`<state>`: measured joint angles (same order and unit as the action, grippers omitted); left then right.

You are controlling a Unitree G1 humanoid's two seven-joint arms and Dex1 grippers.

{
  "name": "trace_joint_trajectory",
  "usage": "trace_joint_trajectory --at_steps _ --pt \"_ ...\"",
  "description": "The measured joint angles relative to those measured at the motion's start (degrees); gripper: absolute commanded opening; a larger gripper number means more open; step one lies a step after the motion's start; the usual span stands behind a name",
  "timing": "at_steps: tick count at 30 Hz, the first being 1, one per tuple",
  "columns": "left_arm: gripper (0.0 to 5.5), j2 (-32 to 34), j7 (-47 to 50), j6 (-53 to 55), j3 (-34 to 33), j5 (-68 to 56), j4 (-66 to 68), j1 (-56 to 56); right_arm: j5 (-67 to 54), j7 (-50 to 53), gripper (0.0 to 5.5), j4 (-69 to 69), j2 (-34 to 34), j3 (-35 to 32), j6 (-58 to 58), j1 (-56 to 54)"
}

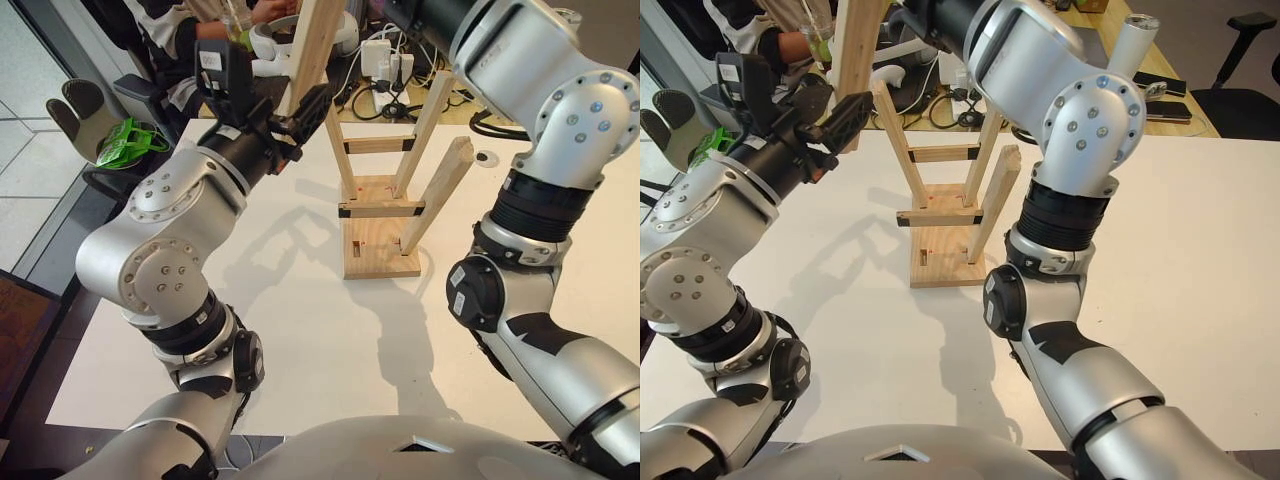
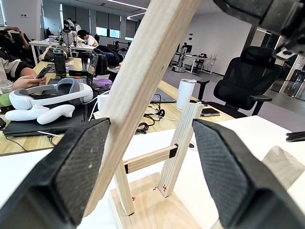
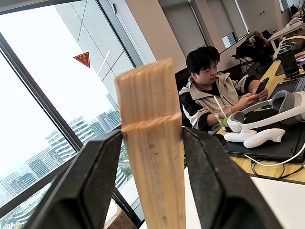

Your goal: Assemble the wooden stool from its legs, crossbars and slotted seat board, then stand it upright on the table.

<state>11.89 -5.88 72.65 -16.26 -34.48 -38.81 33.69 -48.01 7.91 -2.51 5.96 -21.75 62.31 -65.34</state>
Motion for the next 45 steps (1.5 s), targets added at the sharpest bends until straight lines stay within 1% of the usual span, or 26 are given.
trace_joint_trajectory --at_steps 7,17,22,28,33,34,39,43,45 --pt "3.2 3.51 -1.09 -0.45 1.92 0.2 0.01 -1.97 -1.8 -2.76 2.04 3.0 -4.9 -0.91 -0.73 -3.27" --pt "3.2 5.69 -1.18 -3.07 3.93 1.41 0.24 -3.36 -5.02 -3.61 2.04 4.31 -9.16 -0.89 0.18 -4.79" --pt "3.2 5.84 -1.34 -3.67 4.37 1.3 0.29 -3.61 -6.85 -3.62 2.04 4.49 -9.24 -0.86 0.39 -4.79" --pt "3.2 5.82 -3.5 -3.65 5.23 -0.63 -0.01 -3.61 -9.1 -2.25 2.04 4.08 -6.82 -0.09 0.39 -4.64" --pt "2.46 5.83 -3.75 -3.55 5.22 -2.18 -0.12 -4.03 -10.53 -1.37 2.04 2.89 -6.08 0.43 0.39 -4.3" --pt "2.36 6.12 -3.74 -3.55 5.24 -2.15 -0.1 -4.29 -10.79 -1.04 2.04 2.74 -6.06 0.54 0.39 -4.1" --pt "1.52 8.48 -4.26 -3.57 5.78 -1.97 0.71 -5.23 -11.47 -0.91 2.04 2.33 -6.25 1.4 0.39 -3.35" --pt "1.04 10.65 -5.37 -4.35 6.44 -1.32 0.87 -5.49 -11.97 -1.06 2.04 2.26 -6.48 2.14 0.39 -2.94" --pt "1.03 11.07 -6.11 -4.93 6.74 -1.09 1.27 -5.57 -12.01 -1.07 2.04 2.2 -6.66 2.43 0.38 -2.89"
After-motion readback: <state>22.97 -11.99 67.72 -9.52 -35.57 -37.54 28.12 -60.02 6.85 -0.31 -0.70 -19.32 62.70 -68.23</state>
